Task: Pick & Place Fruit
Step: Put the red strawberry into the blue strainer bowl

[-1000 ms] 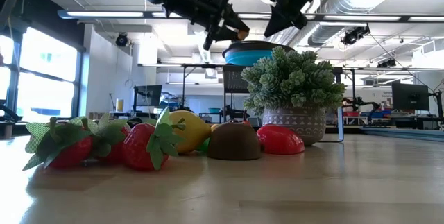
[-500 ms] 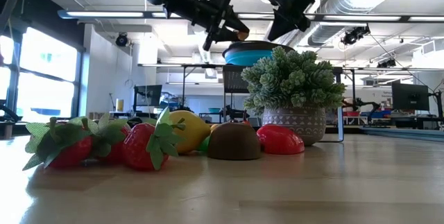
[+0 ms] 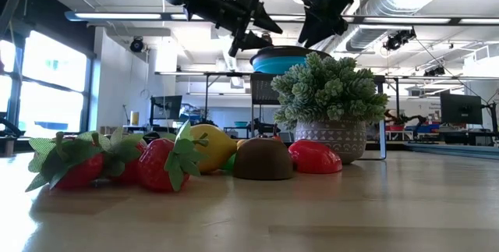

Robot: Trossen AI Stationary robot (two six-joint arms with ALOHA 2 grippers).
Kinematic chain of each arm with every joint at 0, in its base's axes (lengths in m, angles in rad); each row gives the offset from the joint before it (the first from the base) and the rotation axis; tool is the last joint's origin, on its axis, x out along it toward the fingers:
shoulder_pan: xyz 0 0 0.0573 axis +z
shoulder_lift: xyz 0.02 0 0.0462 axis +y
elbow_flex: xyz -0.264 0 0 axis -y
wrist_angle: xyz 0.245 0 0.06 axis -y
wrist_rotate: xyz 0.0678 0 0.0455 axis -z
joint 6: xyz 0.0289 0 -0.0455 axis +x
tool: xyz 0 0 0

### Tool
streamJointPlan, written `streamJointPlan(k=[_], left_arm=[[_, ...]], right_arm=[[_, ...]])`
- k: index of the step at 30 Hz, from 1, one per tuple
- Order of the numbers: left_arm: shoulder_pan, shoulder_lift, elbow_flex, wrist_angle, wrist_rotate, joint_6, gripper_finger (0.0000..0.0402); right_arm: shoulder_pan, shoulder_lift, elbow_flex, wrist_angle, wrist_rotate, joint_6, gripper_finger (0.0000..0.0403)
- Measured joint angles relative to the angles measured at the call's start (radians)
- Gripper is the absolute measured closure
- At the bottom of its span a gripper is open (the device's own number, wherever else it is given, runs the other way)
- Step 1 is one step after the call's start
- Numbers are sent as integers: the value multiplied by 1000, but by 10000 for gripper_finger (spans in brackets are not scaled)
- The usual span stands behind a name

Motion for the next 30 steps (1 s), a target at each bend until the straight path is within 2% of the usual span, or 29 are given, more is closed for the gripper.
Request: streamJointPlan(k=[5,14,21,30], left_arm=[[0,0,0,1,18,0,212],[4,-6,-1,-3,61,4,322],[7,-40,-1,-41,119,58,393],[-4,-125,-1,-280,67,206,400]], right_arm=[[0,-2,0,-3,-8,-7,257],[0,-3,0,-36,-86,-17,387],[13,-22,1,-52,-79,-15,399],[45,-130,1,-62,-76,-10,401]])
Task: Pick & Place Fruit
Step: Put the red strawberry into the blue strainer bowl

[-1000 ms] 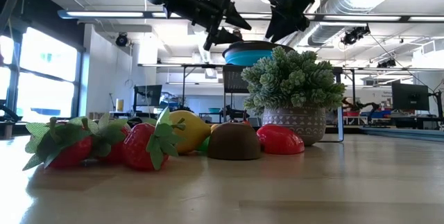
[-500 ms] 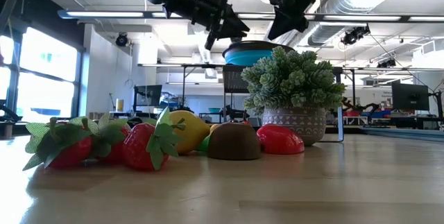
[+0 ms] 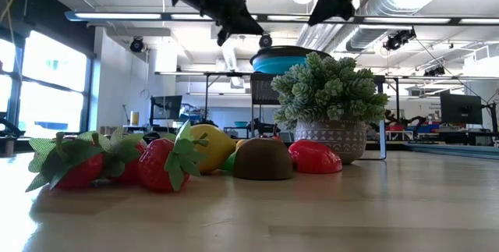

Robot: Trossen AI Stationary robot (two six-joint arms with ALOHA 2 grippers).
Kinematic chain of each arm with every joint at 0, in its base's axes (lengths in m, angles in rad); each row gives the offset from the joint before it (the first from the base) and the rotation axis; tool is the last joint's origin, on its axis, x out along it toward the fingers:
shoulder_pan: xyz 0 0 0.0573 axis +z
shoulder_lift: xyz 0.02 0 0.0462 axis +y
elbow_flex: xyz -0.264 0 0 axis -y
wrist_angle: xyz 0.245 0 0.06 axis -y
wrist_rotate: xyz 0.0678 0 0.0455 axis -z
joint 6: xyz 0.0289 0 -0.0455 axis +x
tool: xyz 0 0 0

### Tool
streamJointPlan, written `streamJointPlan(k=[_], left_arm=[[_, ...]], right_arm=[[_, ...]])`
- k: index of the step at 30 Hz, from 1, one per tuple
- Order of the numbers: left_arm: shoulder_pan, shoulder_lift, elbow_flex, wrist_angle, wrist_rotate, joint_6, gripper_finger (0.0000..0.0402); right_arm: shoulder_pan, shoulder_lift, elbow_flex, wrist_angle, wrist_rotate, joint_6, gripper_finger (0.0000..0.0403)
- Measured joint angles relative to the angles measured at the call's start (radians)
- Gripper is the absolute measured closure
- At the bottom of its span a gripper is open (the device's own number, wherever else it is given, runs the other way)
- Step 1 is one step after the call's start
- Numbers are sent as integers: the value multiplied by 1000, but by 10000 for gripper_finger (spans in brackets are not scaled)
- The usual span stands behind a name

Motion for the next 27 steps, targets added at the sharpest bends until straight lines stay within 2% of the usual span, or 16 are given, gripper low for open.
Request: streamJointPlan(k=[5,9,18,22,27], left_arm=[[-30,-63,0,-91,-11,122,401],[-47,-133,0,-176,-16,160,401],[-128,-249,-4,-397,-93,166,401],[-200,-282,-4,-408,-106,151,402],[-306,-292,-3,-401,-133,130,401]], right_arm=[[35,-64,1,-27,0,73,401],[83,-104,0,-35,8,107,401],[236,-135,0,-40,154,204,401],[311,-135,0,-39,168,248,401],[407,-134,0,-39,250,312,401]])
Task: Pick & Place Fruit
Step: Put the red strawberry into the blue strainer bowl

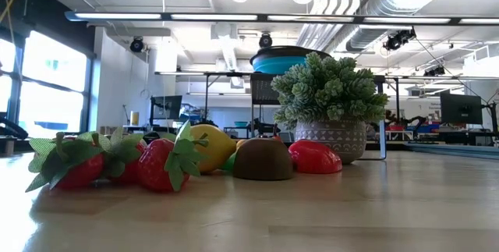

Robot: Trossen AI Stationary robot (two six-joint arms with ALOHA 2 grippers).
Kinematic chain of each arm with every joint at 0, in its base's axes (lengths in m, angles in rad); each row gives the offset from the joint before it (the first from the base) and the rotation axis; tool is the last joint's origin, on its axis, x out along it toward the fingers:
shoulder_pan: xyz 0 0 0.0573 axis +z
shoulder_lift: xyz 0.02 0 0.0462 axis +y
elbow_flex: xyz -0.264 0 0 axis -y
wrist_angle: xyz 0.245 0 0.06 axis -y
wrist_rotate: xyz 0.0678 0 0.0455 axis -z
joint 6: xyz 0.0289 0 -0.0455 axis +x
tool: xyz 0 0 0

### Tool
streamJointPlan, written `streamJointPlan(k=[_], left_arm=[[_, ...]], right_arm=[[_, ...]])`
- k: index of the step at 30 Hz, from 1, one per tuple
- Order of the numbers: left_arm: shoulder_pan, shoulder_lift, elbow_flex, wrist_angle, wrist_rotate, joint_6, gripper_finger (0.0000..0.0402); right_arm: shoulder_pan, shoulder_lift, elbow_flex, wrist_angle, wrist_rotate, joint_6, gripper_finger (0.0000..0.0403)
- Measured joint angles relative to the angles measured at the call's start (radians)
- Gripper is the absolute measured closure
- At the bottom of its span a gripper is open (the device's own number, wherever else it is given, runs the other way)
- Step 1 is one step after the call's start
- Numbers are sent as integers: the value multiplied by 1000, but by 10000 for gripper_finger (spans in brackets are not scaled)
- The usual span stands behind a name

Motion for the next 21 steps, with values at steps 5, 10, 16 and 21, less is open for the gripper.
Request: streamJointPlan(k=[5,10,16,21], left_arm=[[-120,-1,-24,29,-28,-23,401],[-230,-13,-118,108,-65,-101,401],[-282,-58,-156,168,-127,-135,401],[-280,-79,-156,149,-138,-131,401]], right_arm=[[98,0,0,1,87,74,401],[181,0,0,1,151,135,401],[255,0,0,5,197,178,401],[289,1,0,4,195,161,401]])
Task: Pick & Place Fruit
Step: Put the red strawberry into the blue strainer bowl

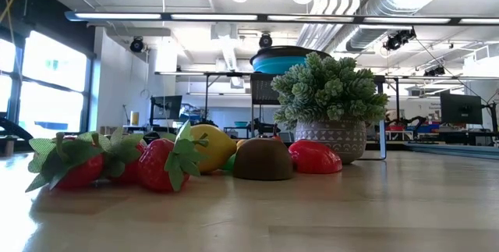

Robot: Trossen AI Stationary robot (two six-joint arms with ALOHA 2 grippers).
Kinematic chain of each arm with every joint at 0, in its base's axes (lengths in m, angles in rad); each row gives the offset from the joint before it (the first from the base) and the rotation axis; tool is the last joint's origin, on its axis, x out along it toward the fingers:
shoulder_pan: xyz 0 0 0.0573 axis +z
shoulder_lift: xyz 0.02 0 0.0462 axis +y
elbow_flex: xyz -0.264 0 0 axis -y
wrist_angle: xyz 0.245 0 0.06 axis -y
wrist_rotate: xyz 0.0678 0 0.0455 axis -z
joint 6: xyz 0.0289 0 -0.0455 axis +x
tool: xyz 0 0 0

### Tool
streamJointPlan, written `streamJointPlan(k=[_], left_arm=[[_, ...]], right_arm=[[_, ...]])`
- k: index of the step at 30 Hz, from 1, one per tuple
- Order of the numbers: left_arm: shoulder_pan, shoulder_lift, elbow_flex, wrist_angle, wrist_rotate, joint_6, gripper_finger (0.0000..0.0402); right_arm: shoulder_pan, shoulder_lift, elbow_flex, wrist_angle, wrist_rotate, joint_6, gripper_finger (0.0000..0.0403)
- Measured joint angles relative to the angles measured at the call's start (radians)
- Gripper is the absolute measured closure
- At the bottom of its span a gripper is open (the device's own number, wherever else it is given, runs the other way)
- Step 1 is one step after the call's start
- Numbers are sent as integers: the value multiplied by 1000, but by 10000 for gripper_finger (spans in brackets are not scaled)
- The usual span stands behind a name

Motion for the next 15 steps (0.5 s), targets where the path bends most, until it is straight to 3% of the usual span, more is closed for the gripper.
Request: streamJointPlan(k=[15], left_arm=[[0,-3,-1,39,0,-101,401]], right_arm=[[6,0,0,-27,-55,-190,401]])
